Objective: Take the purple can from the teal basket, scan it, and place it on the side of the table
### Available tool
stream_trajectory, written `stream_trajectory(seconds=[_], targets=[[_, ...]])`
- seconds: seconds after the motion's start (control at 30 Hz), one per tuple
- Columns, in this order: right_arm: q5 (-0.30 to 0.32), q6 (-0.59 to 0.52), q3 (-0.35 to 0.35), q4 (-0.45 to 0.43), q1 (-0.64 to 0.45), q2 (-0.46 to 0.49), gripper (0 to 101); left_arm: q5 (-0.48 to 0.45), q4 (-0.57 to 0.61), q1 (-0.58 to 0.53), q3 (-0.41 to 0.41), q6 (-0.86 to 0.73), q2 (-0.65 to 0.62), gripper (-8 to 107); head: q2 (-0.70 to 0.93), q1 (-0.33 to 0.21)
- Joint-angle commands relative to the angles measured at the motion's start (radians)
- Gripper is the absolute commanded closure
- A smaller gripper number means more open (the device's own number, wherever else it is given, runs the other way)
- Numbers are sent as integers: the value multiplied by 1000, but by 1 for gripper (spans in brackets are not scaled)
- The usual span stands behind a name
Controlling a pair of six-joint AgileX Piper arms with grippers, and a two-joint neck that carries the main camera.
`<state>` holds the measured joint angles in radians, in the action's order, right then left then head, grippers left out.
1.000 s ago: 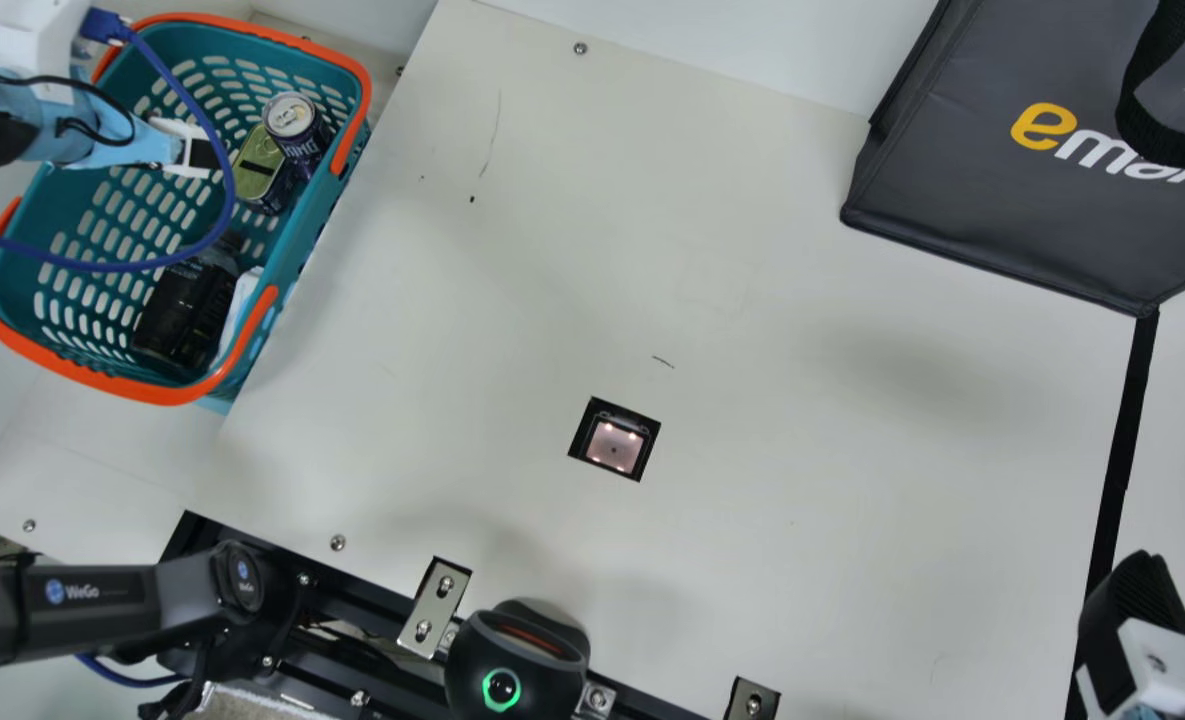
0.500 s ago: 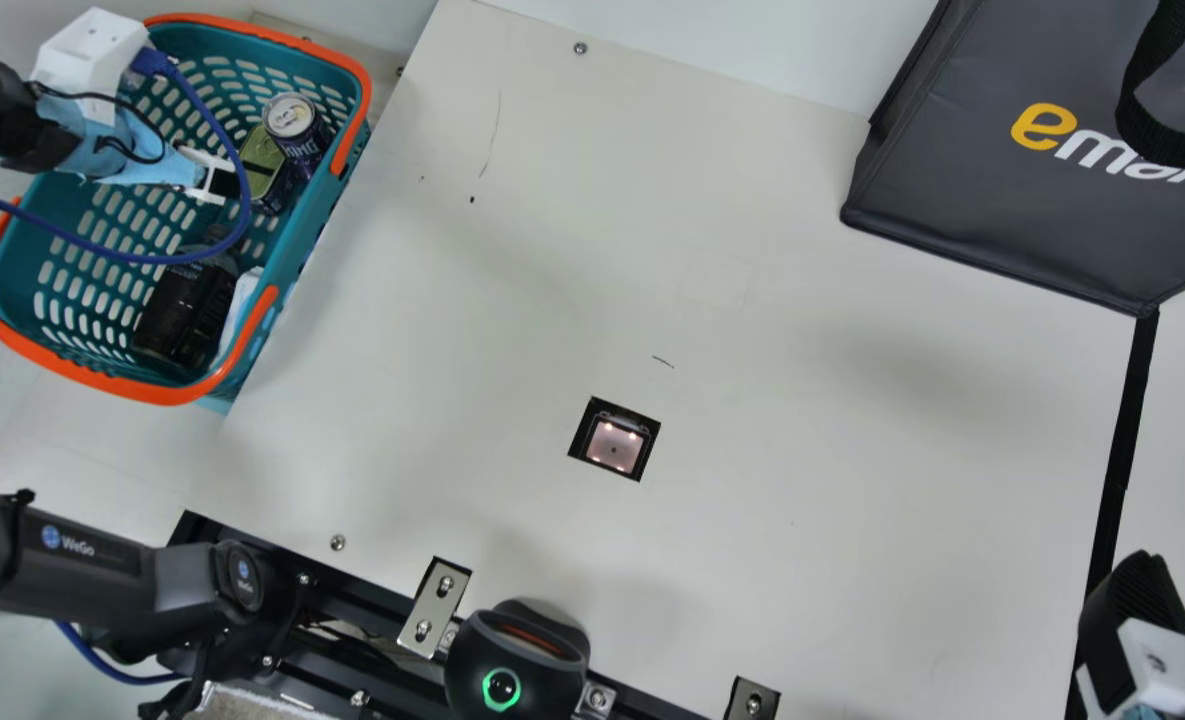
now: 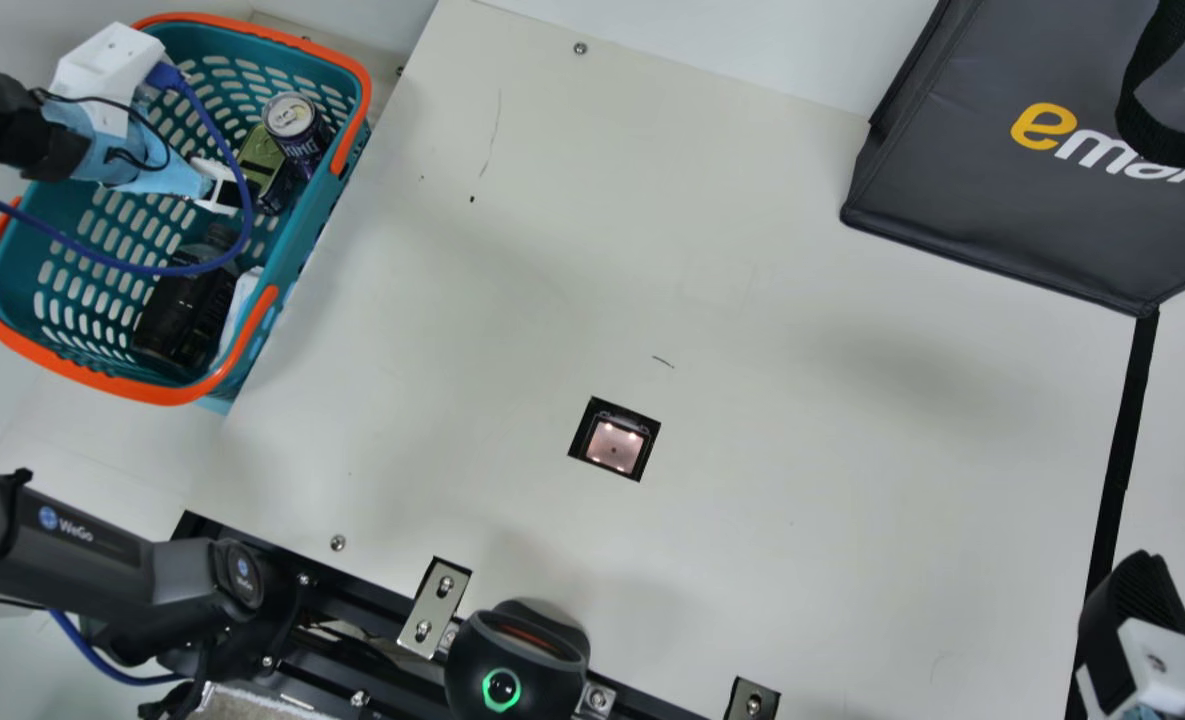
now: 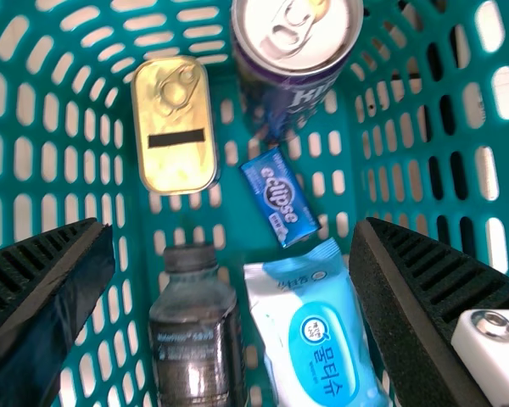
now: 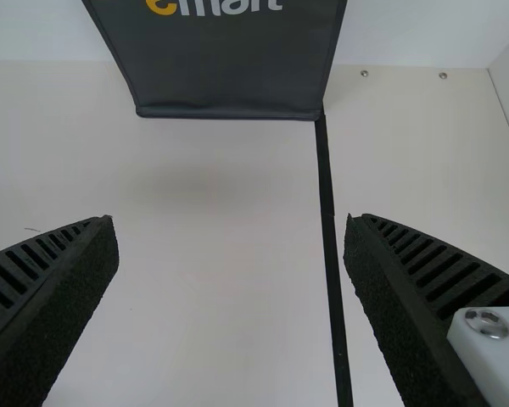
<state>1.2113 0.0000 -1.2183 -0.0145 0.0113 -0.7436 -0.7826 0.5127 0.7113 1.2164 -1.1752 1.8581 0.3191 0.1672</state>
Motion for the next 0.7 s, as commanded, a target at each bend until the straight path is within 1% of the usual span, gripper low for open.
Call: stream_trajectory(seconds=[0.0,0.17,0.33,0.67], targets=[[0,0,0,0,0,0,6,-3,63,6,-7,-96,3,9,2,-29],[0,0,0,0,0,0,6,0,152,19,-23,-218,13,9,2,-29],[0,0,0,0,0,0,6,9,218,22,-31,-307,34,9,2,-29],[0,0,0,0,0,0,6,20,306,-2,0,-376,107,9,2,-29]])
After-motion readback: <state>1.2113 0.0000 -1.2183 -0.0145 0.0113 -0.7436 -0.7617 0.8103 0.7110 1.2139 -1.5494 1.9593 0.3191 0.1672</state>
